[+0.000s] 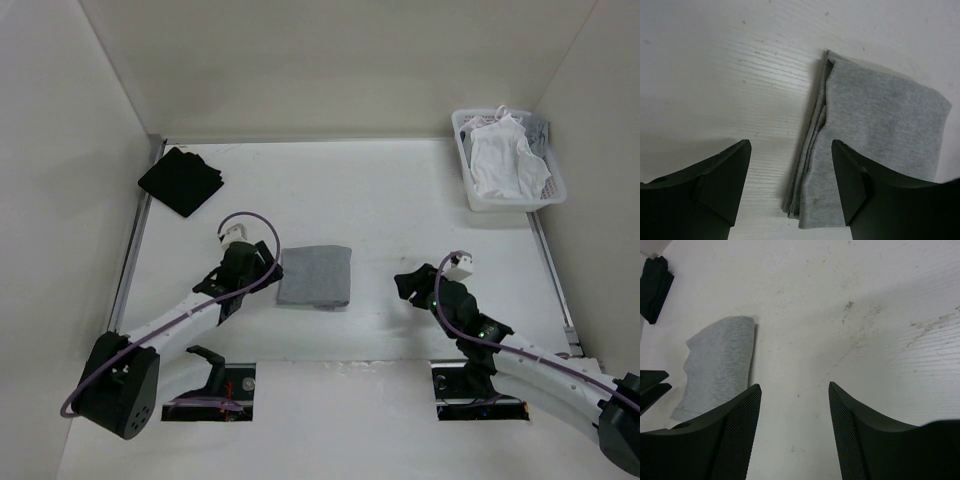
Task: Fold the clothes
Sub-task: Fold the tank top
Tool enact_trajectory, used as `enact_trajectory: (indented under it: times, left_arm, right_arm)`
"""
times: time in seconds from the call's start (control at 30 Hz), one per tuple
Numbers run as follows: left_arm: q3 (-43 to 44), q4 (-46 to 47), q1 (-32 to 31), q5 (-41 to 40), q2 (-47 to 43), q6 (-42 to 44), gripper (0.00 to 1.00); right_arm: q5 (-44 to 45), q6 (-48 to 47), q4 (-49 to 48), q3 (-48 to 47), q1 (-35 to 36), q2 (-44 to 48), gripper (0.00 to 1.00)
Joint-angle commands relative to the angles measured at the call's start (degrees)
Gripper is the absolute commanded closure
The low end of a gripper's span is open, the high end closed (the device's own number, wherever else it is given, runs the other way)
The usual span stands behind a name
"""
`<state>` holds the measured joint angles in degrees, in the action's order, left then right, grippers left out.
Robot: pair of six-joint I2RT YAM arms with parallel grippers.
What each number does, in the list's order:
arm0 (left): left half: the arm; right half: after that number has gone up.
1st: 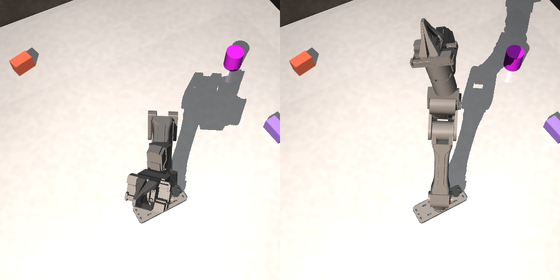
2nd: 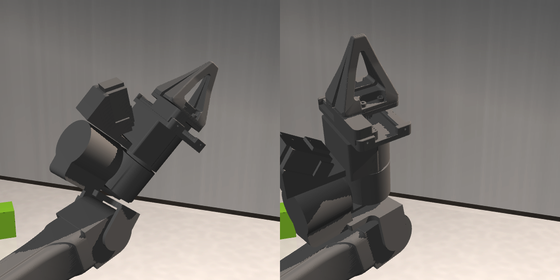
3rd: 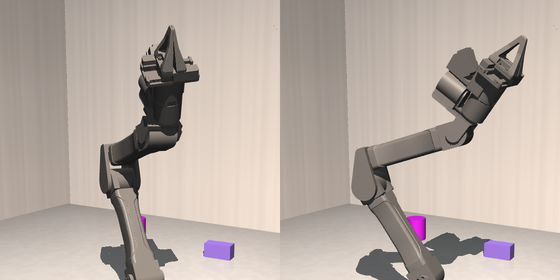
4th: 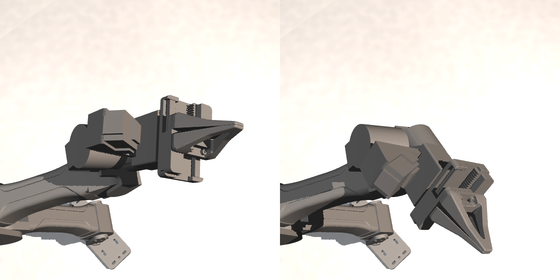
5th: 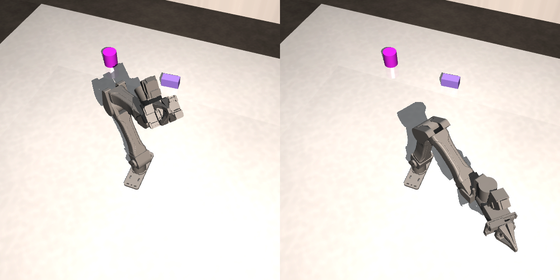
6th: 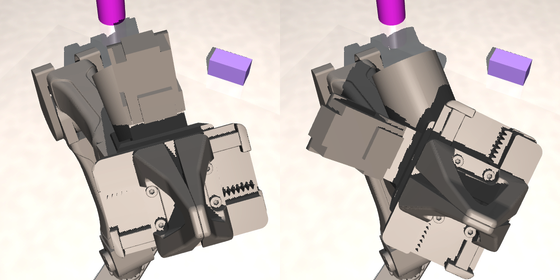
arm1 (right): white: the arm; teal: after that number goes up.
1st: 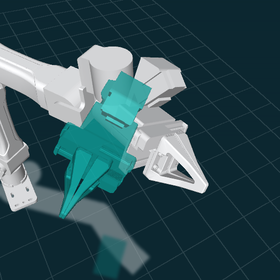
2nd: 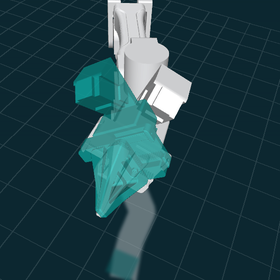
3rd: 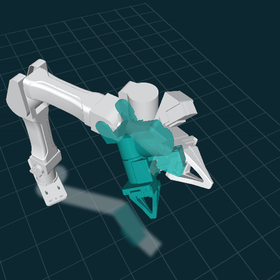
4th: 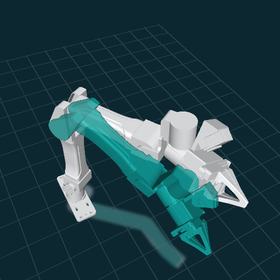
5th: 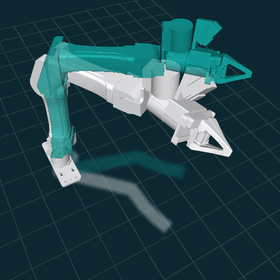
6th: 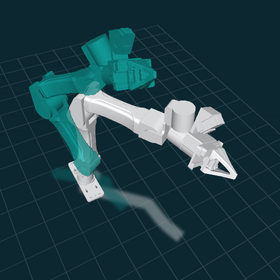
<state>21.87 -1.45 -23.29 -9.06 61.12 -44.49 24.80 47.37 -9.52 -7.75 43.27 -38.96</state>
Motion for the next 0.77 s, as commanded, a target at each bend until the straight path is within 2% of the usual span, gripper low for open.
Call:
enact_trajectory:
  times: [0.0,0.23,0.47,0.57,0.67,0.73]
  left_arm:
    - [3.8,3.7,-2.7,-0.4,2.7,3.2,0.34]
    - [3.9,3.8,-4.5,-0.3,3.8,3.9,0.33]
    - [2.5,1.6,-1.2,-0.2,-3.0,2.4,0.31]
    - [1.9,1.0,0.6,-0.1,-4.0,2.1,0.32]
    - [1.9,0.9,1.0,0.4,-2.9,2.5,0.37]
    - [2.0,1.0,0.7,0.4,-2.9,2.6,0.35]
  right_arm:
    - [-0.1,-0.2,-3.1,-0.2,0.5,0.6,0.39]
    - [0.0,-0.3,-3.2,0.0,0.5,1.0,0.39]
    - [0.2,-0.4,-3.2,0.0,0.5,1.2,0.39]
    - [0.2,-0.4,-3.3,0.0,0.5,1.0,0.39]
    - [0.2,-0.4,-3.3,-0.1,0.5,0.9,0.39]
    - [0.3,-0.4,-3.3,0.0,0.5,1.1,0.38]
